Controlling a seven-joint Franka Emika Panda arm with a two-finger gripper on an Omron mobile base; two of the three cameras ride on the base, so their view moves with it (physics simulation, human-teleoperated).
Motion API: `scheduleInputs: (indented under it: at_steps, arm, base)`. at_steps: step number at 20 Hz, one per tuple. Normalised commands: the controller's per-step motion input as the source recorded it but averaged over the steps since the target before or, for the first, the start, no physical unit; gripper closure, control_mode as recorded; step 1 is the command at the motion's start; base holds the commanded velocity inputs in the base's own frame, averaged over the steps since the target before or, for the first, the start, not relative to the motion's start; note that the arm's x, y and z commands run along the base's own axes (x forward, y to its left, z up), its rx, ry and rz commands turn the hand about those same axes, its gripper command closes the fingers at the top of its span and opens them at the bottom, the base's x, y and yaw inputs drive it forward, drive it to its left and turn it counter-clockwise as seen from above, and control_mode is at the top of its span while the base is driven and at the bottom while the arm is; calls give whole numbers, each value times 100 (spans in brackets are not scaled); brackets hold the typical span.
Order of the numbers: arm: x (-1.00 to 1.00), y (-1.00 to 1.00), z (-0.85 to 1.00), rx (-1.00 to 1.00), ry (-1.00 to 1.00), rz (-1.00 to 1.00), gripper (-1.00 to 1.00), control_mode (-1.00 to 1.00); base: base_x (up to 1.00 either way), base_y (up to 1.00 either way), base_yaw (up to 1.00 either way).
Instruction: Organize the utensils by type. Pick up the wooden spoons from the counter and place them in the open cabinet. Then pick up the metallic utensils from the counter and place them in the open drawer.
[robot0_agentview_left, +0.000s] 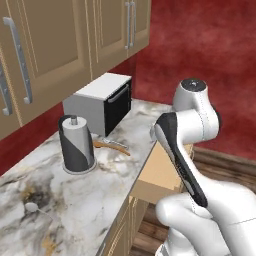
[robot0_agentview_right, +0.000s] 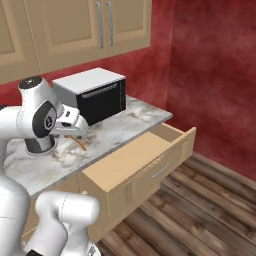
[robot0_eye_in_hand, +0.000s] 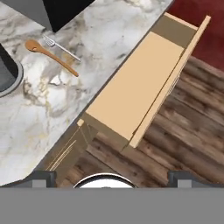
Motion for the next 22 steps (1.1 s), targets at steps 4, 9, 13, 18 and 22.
scheduleInputs:
  at_steps: [4, 9, 13, 18, 22]
  arm:
    - [38, -11, -2, 1, 18, 56, -100, -100]
    - [55, 2, -9, 1, 16, 43, -100, -100]
    - [53, 14, -19, 2, 15, 32, -100, -100]
    - [22, 31, -33, 0, 12, 6, -100, -100]
    - [23, 30, -39, 0, 10, 0, -100, -100]
  base:
    - [0, 0, 0]
    - [0, 0, 0]
    - [0, 0, 0]
    - [0, 0, 0]
    - [0, 0, 0]
